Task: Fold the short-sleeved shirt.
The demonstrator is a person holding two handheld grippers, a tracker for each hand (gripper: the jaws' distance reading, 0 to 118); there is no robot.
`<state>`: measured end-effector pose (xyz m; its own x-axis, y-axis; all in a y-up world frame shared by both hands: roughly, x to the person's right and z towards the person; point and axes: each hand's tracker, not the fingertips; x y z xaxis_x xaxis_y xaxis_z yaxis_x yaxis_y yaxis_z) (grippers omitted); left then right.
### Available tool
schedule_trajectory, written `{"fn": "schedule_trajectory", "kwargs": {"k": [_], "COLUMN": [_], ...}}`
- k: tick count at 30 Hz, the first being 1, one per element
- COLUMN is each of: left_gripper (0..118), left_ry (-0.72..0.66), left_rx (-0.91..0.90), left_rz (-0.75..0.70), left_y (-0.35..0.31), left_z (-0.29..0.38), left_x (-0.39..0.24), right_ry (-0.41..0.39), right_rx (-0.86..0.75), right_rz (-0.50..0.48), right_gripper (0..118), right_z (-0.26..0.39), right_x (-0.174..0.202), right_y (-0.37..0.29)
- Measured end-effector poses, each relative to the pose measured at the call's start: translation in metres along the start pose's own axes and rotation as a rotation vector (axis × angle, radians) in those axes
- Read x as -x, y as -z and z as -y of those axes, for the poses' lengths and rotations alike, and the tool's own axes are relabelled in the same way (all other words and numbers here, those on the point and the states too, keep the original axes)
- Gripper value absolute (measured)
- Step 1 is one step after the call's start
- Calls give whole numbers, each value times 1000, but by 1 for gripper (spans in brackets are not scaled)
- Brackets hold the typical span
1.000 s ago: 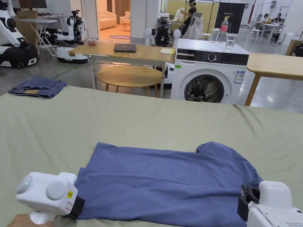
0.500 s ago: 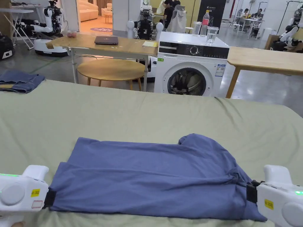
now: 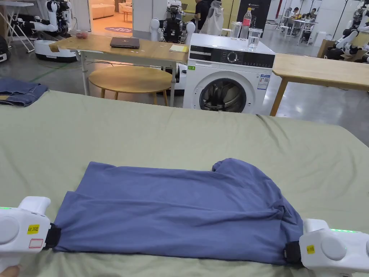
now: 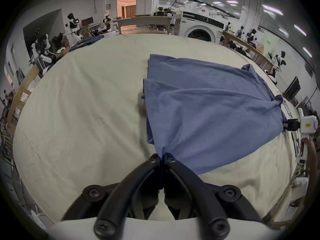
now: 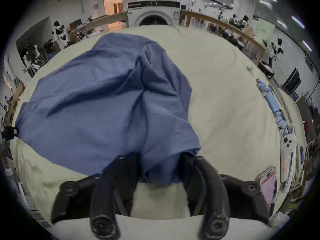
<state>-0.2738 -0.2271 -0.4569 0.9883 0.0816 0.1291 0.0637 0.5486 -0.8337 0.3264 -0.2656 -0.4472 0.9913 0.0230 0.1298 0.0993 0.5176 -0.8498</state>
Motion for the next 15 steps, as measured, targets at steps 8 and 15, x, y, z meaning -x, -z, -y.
{"fn": "schedule_trajectory", "kwargs": {"k": [8, 15], "left_gripper": [0, 0], "left_ry": [-14, -9], "left_rx": [-36, -137], "left_rz": [27, 59], "left_y": [-7, -36], "left_z": [2, -15], "left_x": [4, 20], "right_ry": [-1, -14], "right_rx": [-80, -170], "right_rz": [-73, -83], "right_gripper": [5, 5], "right_z": [5, 1], "right_x": [-5, 0], "right_y": [-21, -81]}}
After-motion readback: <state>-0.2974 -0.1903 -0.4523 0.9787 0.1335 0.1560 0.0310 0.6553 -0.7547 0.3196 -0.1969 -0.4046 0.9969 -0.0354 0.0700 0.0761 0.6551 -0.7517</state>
